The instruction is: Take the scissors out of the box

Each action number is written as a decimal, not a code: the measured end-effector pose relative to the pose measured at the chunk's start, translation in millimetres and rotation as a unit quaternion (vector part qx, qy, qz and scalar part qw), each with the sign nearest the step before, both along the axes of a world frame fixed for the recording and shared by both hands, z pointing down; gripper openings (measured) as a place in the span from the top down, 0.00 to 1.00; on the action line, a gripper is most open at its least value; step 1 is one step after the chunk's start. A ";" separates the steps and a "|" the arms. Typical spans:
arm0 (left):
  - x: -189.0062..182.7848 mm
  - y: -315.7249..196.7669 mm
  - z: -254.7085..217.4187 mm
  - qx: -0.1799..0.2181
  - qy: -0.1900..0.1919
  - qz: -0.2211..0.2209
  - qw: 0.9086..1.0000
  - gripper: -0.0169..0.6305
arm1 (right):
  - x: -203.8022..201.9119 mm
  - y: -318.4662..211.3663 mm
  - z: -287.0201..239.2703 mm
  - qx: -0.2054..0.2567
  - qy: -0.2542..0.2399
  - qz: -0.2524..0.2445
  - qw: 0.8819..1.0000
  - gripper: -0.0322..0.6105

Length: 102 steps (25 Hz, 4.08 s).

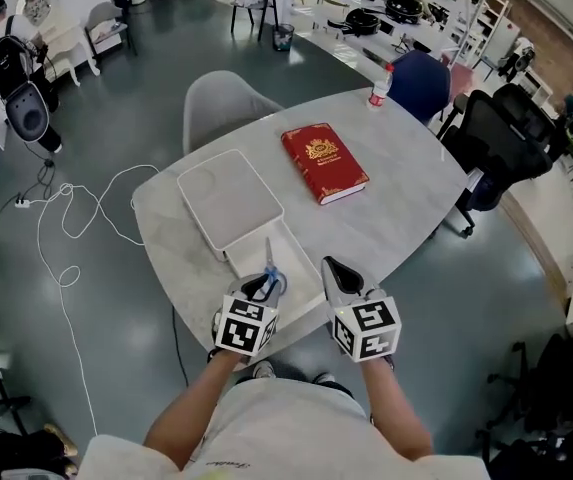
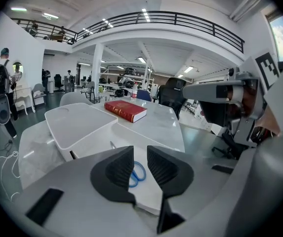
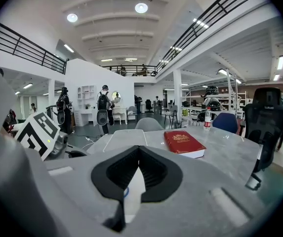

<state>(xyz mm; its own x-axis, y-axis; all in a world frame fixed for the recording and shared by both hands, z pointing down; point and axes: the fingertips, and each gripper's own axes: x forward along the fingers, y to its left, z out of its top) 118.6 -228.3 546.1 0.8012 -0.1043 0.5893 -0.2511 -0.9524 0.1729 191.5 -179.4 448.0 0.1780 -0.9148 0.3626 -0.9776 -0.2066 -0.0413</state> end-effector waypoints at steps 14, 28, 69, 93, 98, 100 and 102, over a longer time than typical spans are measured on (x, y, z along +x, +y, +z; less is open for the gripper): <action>12.5 -8.6 30.4 -0.004 -0.075 -0.110 0.991 0.88 | 47.3 -39.5 22.4 0.007 -0.035 -0.122 0.992 0.94; 26.6 -17.0 65.4 -0.024 -0.183 -0.186 0.965 0.84 | 70.8 -62.6 47.8 -0.004 -0.083 -0.239 0.968 0.94; 33.3 -30.6 113.2 -0.072 -0.341 -0.254 0.902 0.82 | 117.3 -84.5 57.9 -0.013 -0.091 -0.347 0.933 0.94; 27.9 -21.3 77.2 0.007 -0.282 -0.271 0.920 0.85 | 111.4 -66.5 53.6 -0.013 -0.091 -0.352 0.932 0.94; 21.0 -17.4 65.2 0.026 -0.269 -0.279 0.921 0.85 | 103.6 -66.6 53.7 -0.012 -0.090 -0.357 0.930 0.94; 16.6 -14.7 59.8 0.032 -0.261 -0.285 0.922 0.85 | 99.7 -66.0 52.3 -0.010 -0.089 -0.358 0.929 0.94; 14.0 -12.3 50.9 0.035 -0.249 -0.288 0.924 0.85 | 95.0 -65.6 48.6 -0.008 -0.088 -0.358 0.929 0.94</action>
<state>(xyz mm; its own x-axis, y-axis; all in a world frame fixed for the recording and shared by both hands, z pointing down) 132.6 -240.6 597.0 0.2313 -0.4811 0.8456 -0.7518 -0.6401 -0.1585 286.5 -245.0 496.7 -0.5386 -0.7694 0.3434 -0.8425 0.4932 -0.2164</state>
